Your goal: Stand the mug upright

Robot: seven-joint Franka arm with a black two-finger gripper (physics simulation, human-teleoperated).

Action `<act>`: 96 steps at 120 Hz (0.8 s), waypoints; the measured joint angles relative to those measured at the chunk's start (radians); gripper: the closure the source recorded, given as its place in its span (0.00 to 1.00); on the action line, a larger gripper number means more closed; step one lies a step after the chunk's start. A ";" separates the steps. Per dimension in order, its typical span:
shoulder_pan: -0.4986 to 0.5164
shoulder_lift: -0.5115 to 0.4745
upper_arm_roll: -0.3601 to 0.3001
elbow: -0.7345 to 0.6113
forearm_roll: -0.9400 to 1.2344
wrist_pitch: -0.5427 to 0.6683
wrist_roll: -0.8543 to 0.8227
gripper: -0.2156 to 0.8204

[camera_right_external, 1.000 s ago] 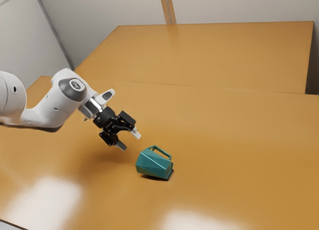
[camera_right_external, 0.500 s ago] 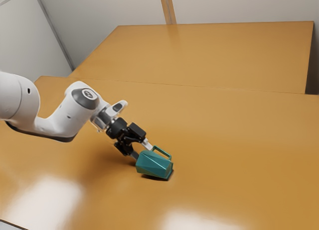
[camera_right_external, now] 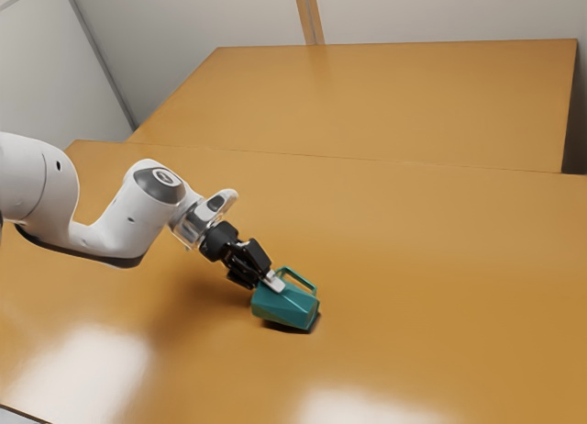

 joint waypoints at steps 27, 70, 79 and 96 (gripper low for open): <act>-0.005 -0.007 -0.007 0.008 0.001 -0.004 0.051 0.92; 0.002 -0.167 -0.108 0.014 0.248 0.119 0.055 0.95; -0.014 -0.193 -0.123 0.026 0.398 0.156 0.019 0.96; -0.034 -0.214 -0.145 0.035 0.618 0.217 -0.063 0.96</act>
